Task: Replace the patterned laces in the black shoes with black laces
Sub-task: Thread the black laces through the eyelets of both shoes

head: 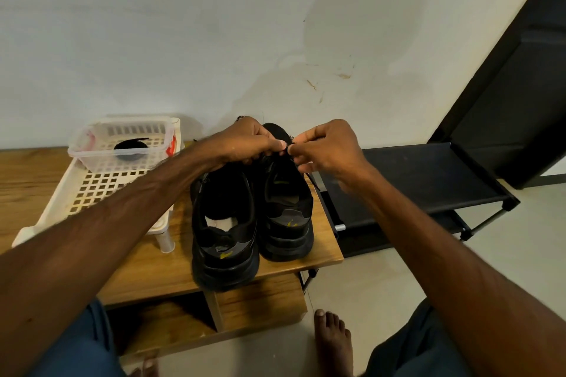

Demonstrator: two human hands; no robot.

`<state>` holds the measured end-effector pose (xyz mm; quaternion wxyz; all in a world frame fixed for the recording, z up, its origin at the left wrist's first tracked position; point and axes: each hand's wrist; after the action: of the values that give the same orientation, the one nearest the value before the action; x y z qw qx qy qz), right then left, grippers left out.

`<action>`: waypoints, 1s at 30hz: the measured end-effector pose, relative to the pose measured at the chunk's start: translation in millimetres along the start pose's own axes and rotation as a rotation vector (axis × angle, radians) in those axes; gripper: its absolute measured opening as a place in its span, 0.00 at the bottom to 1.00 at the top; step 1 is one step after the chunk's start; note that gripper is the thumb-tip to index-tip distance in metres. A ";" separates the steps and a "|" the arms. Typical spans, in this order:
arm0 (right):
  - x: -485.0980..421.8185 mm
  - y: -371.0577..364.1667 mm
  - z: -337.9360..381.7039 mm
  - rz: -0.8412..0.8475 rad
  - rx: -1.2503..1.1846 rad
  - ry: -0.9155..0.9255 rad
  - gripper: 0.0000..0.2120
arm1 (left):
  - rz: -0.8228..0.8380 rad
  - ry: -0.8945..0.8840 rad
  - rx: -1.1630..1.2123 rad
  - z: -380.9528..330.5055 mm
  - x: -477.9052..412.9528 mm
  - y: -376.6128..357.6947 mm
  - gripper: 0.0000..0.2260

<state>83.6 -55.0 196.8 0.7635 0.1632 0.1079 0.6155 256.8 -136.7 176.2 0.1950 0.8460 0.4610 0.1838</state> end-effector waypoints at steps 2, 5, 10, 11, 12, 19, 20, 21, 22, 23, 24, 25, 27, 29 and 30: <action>-1.6 6.4 -1.2 0.029 -0.040 -0.026 0.05 | -0.003 -0.016 -0.018 -0.5 0.4 0.0 0.13; -3.2 12.9 -3.1 0.091 0.049 -0.002 0.04 | 0.006 -0.046 -0.041 -2.4 1.6 1.2 0.11; -5.1 8.7 -9.0 0.119 0.270 0.123 0.09 | 0.024 -0.092 -0.063 -6.6 5.3 2.9 0.08; -5.1 6.8 -9.1 0.109 0.297 0.158 0.09 | 0.023 -0.103 -0.060 -7.4 6.7 3.7 0.08; -5.5 5.6 -8.9 0.097 0.322 0.184 0.07 | 0.022 -0.114 -0.060 -7.9 7.9 4.1 0.07; -12.0 8.0 -8.2 0.086 0.352 0.166 0.03 | 0.008 -0.137 -0.091 -12.6 14.3 2.6 0.08; -11.6 7.7 -8.9 0.090 0.339 0.172 0.05 | 0.005 -0.137 -0.092 -13.4 15.3 3.1 0.08; -11.6 7.0 -10.2 0.087 0.332 0.180 0.05 | 0.001 -0.133 -0.093 -14.1 16.2 4.1 0.08; -12.3 6.0 -11.6 0.077 0.337 0.190 0.05 | -0.004 -0.125 -0.097 -14.8 16.5 4.9 0.08; -13.2 5.3 -12.8 0.063 0.352 0.202 0.05 | -0.002 -0.109 -0.100 -15.7 17.0 5.7 0.08; -14.4 4.9 -13.4 0.050 0.367 0.212 0.04 | 0.008 -0.082 -0.091 -17.2 17.5 6.2 0.08; -15.9 4.8 -13.8 0.042 0.376 0.214 0.04 | 0.026 -0.040 -0.054 -19.1 17.9 7.1 0.08; -17.7 5.0 -14.1 0.042 0.377 0.210 0.03 | 0.075 0.064 0.087 -23.4 18.9 9.0 0.09; -17.5 5.3 -13.7 0.044 0.379 0.219 0.03 | 0.101 0.138 0.189 -27.4 21.4 10.8 0.09; -17.0 5.0 -13.3 0.044 0.381 0.225 0.03 | 0.104 0.163 0.205 -28.3 22.7 11.7 0.09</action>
<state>70.5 -69.1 185.8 0.6885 0.2371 0.3032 0.6147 262.7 -118.7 209.3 0.0595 0.8666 0.4471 0.2136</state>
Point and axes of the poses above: each hand's wrist, its own x-axis away from the middle knuckle, its own y-axis out of the back of the hand, z = x × y, and after that the axes turned 1 degree about z, right-handed
